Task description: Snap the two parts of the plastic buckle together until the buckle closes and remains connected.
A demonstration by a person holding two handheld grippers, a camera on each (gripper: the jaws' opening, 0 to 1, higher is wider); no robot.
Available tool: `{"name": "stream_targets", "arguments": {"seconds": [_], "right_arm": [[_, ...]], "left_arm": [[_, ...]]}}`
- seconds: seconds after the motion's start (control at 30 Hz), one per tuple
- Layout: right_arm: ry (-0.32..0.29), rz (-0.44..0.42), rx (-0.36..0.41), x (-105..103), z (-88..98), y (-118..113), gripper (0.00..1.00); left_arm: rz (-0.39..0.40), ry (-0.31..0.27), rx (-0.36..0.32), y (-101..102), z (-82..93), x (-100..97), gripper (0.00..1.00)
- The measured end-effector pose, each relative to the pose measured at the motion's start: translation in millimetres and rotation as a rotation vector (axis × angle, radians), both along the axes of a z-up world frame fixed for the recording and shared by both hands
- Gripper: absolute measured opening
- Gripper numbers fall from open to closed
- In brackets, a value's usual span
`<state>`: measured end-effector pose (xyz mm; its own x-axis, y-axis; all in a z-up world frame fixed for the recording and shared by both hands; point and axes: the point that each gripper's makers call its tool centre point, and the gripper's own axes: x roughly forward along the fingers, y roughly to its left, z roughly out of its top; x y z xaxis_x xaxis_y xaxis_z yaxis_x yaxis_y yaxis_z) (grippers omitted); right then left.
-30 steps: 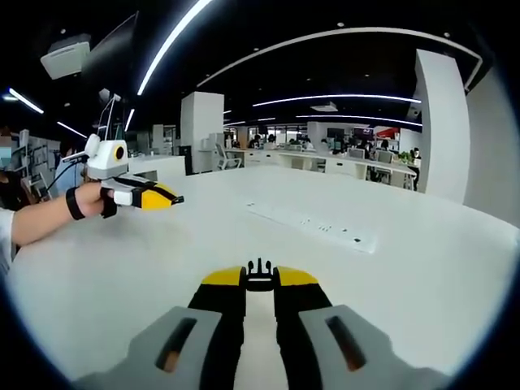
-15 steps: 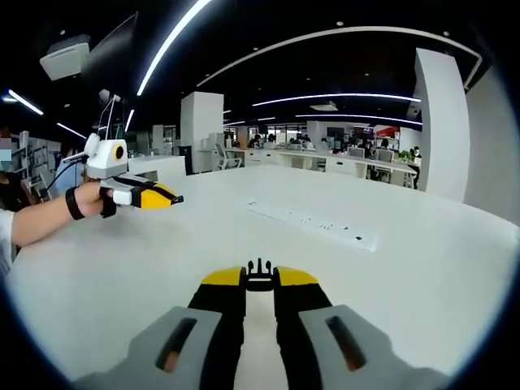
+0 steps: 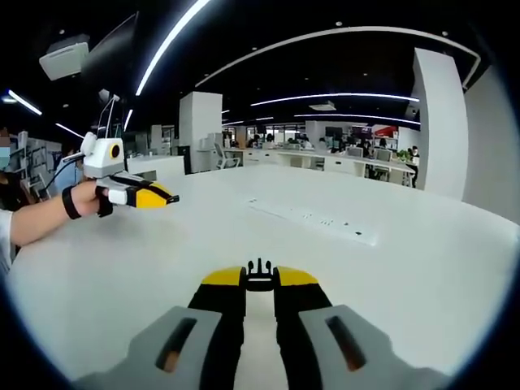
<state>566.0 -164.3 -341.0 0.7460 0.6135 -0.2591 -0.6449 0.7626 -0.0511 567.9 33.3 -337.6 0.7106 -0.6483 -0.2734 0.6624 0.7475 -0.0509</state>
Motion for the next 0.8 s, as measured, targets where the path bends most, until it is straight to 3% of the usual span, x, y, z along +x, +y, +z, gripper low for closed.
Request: {"name": "stream_targets", "arguments": {"seconds": [0.5, 0.6, 0.8], "right_arm": [[-0.005, 0.001, 0.008, -5, 1.8, -1, 0.12], [0.000, -0.002, 0.008, -8, -0.5, -1, 0.12], [0.002, 0.014, 0.001, -14, -1.4, 0, 0.12]], "left_arm": [[-0.016, -0.009, 0.015, 2, 2.3, -9.5, 0.12], [-0.022, 0.003, -0.024, 2, 4.2, -13.6, 0.12], [-0.047, 0.001, -0.025, 2, 6.5, -23.6, 0.12]]}}
